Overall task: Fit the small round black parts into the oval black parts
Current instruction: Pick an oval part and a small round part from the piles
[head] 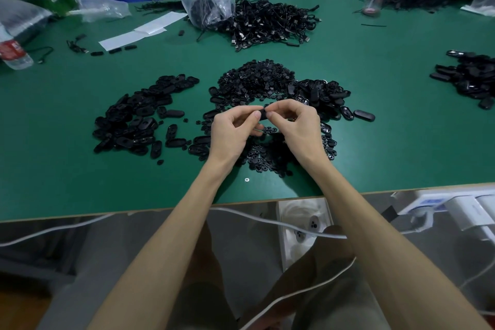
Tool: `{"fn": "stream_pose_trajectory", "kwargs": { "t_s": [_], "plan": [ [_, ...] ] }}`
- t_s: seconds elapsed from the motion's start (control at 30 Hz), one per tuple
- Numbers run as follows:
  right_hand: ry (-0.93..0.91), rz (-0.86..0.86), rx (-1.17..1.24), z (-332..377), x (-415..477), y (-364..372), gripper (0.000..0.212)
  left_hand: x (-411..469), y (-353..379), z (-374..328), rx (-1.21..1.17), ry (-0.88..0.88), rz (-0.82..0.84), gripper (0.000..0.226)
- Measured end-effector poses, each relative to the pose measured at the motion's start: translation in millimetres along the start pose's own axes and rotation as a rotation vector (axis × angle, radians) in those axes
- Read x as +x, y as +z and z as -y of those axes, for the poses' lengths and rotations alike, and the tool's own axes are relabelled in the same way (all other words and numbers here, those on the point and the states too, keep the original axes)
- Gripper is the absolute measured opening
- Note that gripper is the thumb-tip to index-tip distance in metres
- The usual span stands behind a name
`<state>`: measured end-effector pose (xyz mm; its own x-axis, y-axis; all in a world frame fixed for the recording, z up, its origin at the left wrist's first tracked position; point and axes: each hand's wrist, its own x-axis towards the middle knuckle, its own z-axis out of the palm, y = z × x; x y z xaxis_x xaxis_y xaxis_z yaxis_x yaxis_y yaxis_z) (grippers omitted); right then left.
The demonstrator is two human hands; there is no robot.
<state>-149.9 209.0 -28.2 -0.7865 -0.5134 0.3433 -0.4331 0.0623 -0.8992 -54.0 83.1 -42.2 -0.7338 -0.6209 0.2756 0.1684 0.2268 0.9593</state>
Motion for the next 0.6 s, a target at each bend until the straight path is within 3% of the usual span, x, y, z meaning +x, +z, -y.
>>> {"fn": "stream_pose_trajectory", "kwargs": {
  "t_s": [0.6],
  "plan": [
    [-0.076,0.04,0.042,-0.5,-0.5,1.2,0.014,0.9,-2.5,1.5,-0.036,-0.031,-0.049,0.011]
  ]
}}
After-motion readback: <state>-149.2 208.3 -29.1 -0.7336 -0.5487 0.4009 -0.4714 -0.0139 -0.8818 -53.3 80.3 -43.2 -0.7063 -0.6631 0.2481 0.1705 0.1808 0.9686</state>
